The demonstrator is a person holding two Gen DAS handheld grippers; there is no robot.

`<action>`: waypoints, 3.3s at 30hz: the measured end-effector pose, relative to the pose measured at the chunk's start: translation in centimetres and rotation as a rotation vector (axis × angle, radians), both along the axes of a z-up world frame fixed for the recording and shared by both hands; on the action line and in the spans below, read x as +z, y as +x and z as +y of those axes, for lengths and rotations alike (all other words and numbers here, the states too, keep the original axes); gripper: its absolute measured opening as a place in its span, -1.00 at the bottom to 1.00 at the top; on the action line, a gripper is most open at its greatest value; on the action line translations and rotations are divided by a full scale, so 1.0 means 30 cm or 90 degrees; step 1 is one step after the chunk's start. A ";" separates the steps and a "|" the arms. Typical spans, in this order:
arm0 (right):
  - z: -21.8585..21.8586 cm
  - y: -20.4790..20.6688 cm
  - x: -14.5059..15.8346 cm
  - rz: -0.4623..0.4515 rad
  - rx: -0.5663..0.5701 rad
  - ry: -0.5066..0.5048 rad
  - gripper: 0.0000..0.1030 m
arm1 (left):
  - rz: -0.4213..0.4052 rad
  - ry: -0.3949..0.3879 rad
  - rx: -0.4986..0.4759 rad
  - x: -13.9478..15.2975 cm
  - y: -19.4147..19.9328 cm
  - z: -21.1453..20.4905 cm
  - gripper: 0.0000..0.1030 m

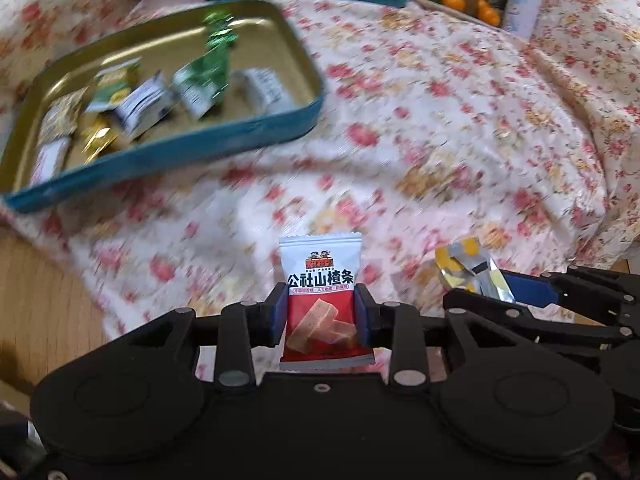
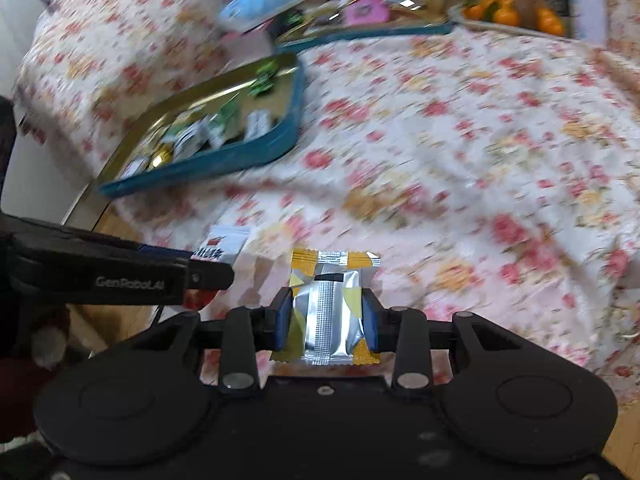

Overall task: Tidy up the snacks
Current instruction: 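Carry the red packet and foil packet over the gold tray with both tools, then open the left tool to drop the red packet while the right tool releases the foil packet into the tray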

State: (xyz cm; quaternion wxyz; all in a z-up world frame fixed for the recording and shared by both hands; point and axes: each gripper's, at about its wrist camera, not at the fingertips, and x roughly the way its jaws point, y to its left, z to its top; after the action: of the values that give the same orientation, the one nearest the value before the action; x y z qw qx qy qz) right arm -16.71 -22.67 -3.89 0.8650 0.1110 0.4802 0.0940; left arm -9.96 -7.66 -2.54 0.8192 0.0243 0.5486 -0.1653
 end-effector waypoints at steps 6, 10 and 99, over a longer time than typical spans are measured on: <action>0.102 0.008 -0.009 0.025 0.079 0.011 -0.27 | 0.002 0.012 0.055 -0.006 -0.024 0.112 -0.18; 0.167 0.030 0.001 0.022 0.119 0.015 -0.27 | -0.012 0.006 0.092 0.027 -0.009 0.185 -0.18; 0.461 0.820 0.112 -0.193 0.009 -0.147 -0.25 | -0.122 0.013 0.229 0.106 0.542 0.409 -0.10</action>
State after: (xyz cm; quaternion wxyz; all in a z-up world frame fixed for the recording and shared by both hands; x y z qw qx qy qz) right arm 7.88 -8.86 -0.52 0.9337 -0.0081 0.3530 0.0601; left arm 6.29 4.60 0.65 0.8836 -0.0503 0.4654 -0.0077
